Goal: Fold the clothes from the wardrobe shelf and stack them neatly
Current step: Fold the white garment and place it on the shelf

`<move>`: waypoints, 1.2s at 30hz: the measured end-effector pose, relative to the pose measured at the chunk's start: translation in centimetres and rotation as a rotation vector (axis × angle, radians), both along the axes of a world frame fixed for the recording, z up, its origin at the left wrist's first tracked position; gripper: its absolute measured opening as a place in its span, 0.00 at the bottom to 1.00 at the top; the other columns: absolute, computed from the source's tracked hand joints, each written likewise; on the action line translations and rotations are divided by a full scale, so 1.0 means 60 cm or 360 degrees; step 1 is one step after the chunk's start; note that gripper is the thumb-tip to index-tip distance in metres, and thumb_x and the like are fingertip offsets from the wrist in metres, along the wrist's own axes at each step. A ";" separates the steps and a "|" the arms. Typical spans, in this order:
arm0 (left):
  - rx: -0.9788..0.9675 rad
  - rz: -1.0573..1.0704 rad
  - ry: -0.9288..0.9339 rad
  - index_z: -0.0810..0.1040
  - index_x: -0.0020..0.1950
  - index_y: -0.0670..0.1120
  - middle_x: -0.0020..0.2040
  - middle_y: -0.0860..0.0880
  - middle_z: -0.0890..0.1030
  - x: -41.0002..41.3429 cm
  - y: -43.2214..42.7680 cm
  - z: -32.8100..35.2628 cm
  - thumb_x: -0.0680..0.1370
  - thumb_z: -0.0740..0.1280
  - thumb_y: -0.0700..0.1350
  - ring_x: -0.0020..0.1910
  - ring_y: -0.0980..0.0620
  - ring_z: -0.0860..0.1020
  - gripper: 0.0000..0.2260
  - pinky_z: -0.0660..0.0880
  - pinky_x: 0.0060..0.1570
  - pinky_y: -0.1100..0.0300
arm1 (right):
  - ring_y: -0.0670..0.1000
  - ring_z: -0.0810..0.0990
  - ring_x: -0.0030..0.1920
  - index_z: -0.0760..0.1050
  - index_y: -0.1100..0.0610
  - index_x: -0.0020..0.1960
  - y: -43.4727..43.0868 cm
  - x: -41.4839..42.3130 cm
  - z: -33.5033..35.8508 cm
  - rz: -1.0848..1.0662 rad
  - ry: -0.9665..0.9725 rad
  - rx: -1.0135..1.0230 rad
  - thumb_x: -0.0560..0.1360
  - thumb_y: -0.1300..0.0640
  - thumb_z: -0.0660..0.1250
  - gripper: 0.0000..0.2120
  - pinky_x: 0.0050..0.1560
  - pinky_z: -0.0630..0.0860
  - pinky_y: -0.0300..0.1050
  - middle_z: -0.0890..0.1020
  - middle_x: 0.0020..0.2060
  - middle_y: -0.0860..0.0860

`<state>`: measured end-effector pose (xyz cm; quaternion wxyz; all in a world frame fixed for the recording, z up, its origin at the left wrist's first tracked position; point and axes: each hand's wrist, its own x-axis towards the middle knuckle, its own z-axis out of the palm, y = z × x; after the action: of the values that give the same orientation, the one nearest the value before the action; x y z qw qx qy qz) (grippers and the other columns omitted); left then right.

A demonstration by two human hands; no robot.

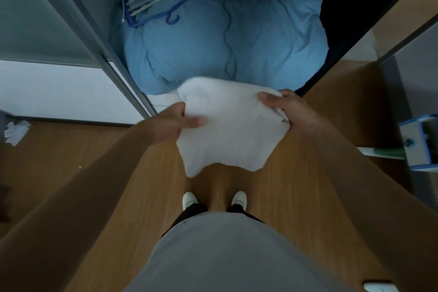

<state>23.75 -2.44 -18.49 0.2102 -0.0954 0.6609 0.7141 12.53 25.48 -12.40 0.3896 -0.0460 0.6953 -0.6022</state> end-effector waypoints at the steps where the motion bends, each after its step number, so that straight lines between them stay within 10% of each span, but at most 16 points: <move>1: -0.0126 -0.0037 -0.0027 0.82 0.57 0.49 0.54 0.49 0.86 0.000 0.015 -0.001 0.70 0.76 0.55 0.53 0.48 0.84 0.18 0.82 0.52 0.54 | 0.50 0.84 0.37 0.85 0.58 0.41 -0.001 -0.003 0.002 0.0017 -0.0074 0.0046 0.77 0.53 0.70 0.11 0.38 0.81 0.41 0.86 0.37 0.53; 7: 0.0257 0.0703 -0.0189 0.79 0.64 0.44 0.54 0.45 0.86 -0.030 0.045 0.023 0.71 0.76 0.55 0.52 0.45 0.85 0.26 0.82 0.46 0.53 | 0.58 0.74 0.70 0.79 0.55 0.66 0.050 -0.032 0.000 -0.0300 -0.0759 -0.0875 0.75 0.29 0.58 0.35 0.64 0.75 0.56 0.77 0.68 0.55; 11: 0.0436 0.0688 -0.0575 0.82 0.62 0.49 0.59 0.45 0.84 -0.027 0.026 0.007 0.71 0.68 0.68 0.58 0.45 0.82 0.29 0.77 0.60 0.51 | 0.51 0.85 0.54 0.80 0.57 0.64 0.028 0.031 -0.069 -0.0160 -0.0515 -0.0143 0.76 0.45 0.67 0.22 0.48 0.83 0.45 0.86 0.53 0.51; 14: 0.0341 0.0404 -0.0625 0.87 0.53 0.48 0.58 0.44 0.84 0.029 0.004 -0.041 0.72 0.70 0.62 0.59 0.43 0.82 0.20 0.78 0.54 0.52 | 0.58 0.83 0.56 0.76 0.67 0.65 0.008 0.072 -0.114 -0.0287 -0.0397 0.0206 0.77 0.59 0.70 0.20 0.58 0.81 0.52 0.84 0.55 0.60; 19: 0.0627 0.0286 -0.0570 0.84 0.59 0.48 0.60 0.44 0.83 0.050 -0.039 -0.050 0.67 0.79 0.56 0.59 0.43 0.82 0.23 0.81 0.49 0.51 | 0.57 0.82 0.58 0.76 0.60 0.66 0.004 0.049 -0.097 -0.0562 -0.0649 -0.0247 0.76 0.55 0.70 0.21 0.56 0.80 0.53 0.83 0.59 0.58; 24: 0.0140 0.0609 -0.0640 0.80 0.60 0.45 0.55 0.44 0.85 0.029 -0.010 -0.061 0.75 0.72 0.48 0.55 0.42 0.83 0.16 0.82 0.45 0.51 | 0.61 0.78 0.62 0.71 0.62 0.70 -0.014 0.062 -0.104 -0.0143 -0.0237 0.0289 0.74 0.65 0.72 0.25 0.67 0.74 0.59 0.79 0.63 0.61; 30: -0.0164 0.0837 -0.0420 0.66 0.75 0.58 0.57 0.57 0.76 0.023 -0.032 -0.054 0.80 0.68 0.44 0.56 0.50 0.78 0.25 0.77 0.51 0.55 | 0.51 0.73 0.65 0.61 0.53 0.77 -0.041 0.057 -0.103 -0.0325 0.0086 0.0658 0.75 0.52 0.73 0.35 0.60 0.73 0.42 0.70 0.70 0.52; 36: -0.0056 0.0651 -0.0149 0.84 0.59 0.54 0.63 0.48 0.80 0.022 -0.060 0.000 0.80 0.65 0.40 0.63 0.45 0.77 0.14 0.80 0.50 0.58 | 0.49 0.77 0.61 0.70 0.47 0.71 -0.061 0.043 -0.082 0.0264 0.0250 0.0494 0.69 0.49 0.78 0.33 0.57 0.78 0.43 0.76 0.62 0.46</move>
<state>25.07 -6.02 -18.52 0.0896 -0.2642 0.6297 0.7251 15.11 21.81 -17.31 0.3848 -0.0894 0.8020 -0.4480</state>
